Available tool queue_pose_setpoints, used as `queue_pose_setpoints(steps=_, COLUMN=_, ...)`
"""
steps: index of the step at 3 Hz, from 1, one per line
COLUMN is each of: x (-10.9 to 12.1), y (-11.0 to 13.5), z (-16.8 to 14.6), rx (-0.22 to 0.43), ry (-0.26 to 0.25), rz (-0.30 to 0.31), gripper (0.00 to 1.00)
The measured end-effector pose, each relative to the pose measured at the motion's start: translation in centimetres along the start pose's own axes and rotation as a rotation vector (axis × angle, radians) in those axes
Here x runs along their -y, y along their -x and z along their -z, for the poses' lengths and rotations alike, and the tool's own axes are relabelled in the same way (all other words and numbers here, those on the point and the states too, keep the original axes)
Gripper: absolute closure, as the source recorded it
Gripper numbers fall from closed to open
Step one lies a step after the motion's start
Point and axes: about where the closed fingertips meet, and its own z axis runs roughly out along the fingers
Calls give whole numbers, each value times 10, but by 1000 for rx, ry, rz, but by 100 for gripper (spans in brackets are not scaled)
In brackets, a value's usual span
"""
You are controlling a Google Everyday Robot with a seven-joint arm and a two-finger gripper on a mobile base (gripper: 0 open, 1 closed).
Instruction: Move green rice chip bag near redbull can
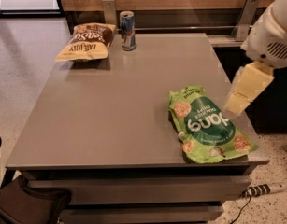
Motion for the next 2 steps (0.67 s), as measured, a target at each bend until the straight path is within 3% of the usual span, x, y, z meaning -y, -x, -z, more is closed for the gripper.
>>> queue_pose_setpoints(steps=1, x=-9, y=15, z=-64, rx=-2, ry=75, rz=-204, gripper=0)
queue_pose_setpoints(steps=2, x=-34, y=26, z=-107, rx=23, ry=151, rz=-338, gripper=0)
